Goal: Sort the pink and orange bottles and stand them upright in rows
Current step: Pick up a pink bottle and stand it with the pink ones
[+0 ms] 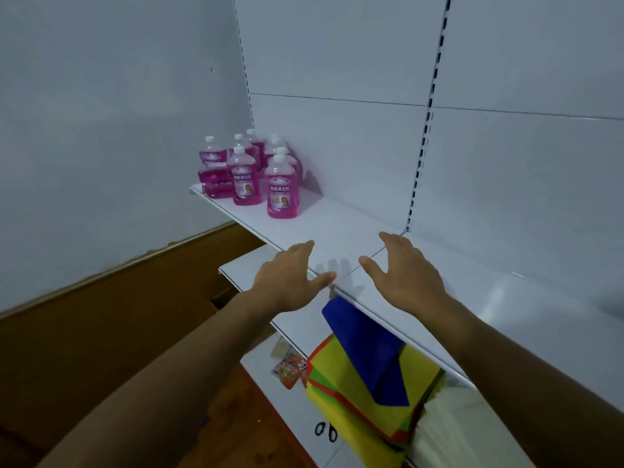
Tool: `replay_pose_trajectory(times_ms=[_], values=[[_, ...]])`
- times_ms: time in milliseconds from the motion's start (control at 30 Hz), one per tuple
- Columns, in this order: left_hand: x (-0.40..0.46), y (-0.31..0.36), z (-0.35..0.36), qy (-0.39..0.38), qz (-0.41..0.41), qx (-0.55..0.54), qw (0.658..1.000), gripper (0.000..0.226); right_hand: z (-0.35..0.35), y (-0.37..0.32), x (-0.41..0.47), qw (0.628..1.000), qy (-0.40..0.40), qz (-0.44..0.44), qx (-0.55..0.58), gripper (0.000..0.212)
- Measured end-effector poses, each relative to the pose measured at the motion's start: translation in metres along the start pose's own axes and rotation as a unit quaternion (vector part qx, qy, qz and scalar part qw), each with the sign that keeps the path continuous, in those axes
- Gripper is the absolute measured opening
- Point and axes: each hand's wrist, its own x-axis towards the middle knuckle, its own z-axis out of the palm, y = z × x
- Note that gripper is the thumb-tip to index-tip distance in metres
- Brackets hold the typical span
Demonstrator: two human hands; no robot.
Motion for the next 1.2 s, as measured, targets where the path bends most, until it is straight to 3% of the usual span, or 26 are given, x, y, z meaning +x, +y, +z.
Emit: replay_pose_trajectory(times_ms=[333, 600, 767, 1000, 1200], values=[[0.099, -0.091, -0.004, -0.004, -0.054, -0.08, 0.995, 0.083, 0.057, -0.038, 0.116, 0.999, -0.002, -0.021, 0.045, 0.068], [0.218, -0.176, -0.012, -0.004, -0.03, -0.164, 0.986, 0.073, 0.117, -0.092, 0.232, 0.996, 0.028, -0.01, 0.081, 0.072], [0.276, -0.216, -0.015, -0.021, -0.009, -0.197, 0.98, 0.077, 0.138, -0.129, 0.287, 0.984, 0.101, -0.023, 0.144, 0.075], [0.306, -0.22, 0.007, -0.019, 0.093, -0.226, 0.97, 0.043, 0.155, -0.136, 0.302, 0.98, 0.146, -0.035, 0.134, 0.063], [0.327, -0.159, 0.038, -0.085, 0.165, -0.249, 0.951, 0.042, 0.129, -0.082, 0.276, 0.975, 0.201, 0.054, 0.079, 0.06]])
